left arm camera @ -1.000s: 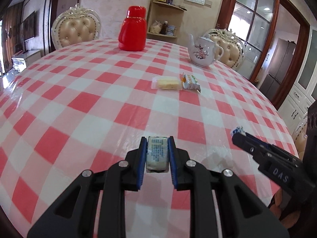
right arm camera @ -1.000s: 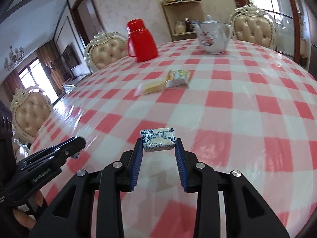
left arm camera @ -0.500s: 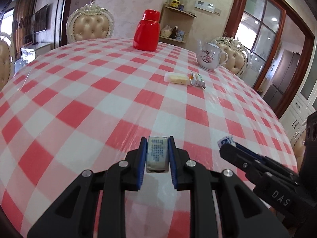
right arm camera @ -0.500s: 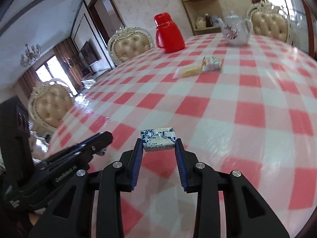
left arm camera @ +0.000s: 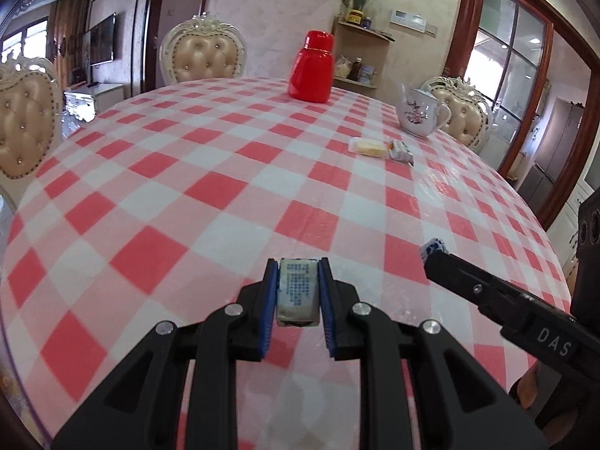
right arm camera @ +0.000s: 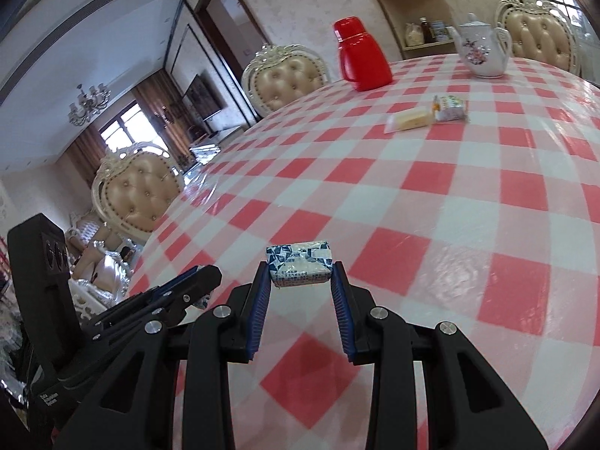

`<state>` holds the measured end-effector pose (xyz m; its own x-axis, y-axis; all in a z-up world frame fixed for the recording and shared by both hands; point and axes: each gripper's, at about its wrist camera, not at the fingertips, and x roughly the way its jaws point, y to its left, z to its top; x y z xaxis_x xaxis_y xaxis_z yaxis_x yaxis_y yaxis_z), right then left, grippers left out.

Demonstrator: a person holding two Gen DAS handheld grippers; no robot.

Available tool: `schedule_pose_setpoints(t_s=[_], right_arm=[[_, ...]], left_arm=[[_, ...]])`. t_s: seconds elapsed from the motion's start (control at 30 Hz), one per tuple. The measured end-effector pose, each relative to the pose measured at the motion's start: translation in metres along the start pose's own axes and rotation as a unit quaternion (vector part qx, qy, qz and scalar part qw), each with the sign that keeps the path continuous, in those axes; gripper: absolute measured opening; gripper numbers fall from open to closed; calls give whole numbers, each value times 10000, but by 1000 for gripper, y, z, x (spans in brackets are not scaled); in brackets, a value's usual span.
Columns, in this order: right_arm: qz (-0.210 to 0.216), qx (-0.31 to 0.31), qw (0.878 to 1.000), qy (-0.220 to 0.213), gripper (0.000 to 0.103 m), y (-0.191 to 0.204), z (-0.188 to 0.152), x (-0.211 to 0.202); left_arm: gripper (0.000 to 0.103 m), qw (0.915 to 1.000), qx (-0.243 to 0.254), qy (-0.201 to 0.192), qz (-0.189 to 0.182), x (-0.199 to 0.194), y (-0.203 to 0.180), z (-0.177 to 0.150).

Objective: Organize snacks
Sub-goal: 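Carry both wrapped candies over the clear box with both tools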

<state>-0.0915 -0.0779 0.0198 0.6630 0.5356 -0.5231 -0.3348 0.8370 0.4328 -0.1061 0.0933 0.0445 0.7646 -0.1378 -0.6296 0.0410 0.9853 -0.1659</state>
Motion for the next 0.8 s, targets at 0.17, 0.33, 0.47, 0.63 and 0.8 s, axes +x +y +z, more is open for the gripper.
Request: schedule_pose_setpoints(t_s=[0.17, 0.33, 0.47, 0.63, 0.8], right_arm=[[189, -172, 9996, 129, 33, 20, -8, 1], [343, -415, 9982, 264, 33, 45, -20, 2], [443, -641, 9964, 322, 33, 65, -27, 2], [566, -941, 9932, 387, 33, 94, -35, 1], [664, -1285, 9883, 487, 33, 125, -48, 1]], left_arm=[[21, 9999, -13, -56, 160, -21, 12, -5], [21, 9994, -89, -70, 324, -39, 31, -15], [21, 9986, -169, -117, 480, -57, 49, -21], [21, 9973, -286, -275, 621, -85, 71, -26], [21, 9958, -352, -419, 732, -112, 91, -35]])
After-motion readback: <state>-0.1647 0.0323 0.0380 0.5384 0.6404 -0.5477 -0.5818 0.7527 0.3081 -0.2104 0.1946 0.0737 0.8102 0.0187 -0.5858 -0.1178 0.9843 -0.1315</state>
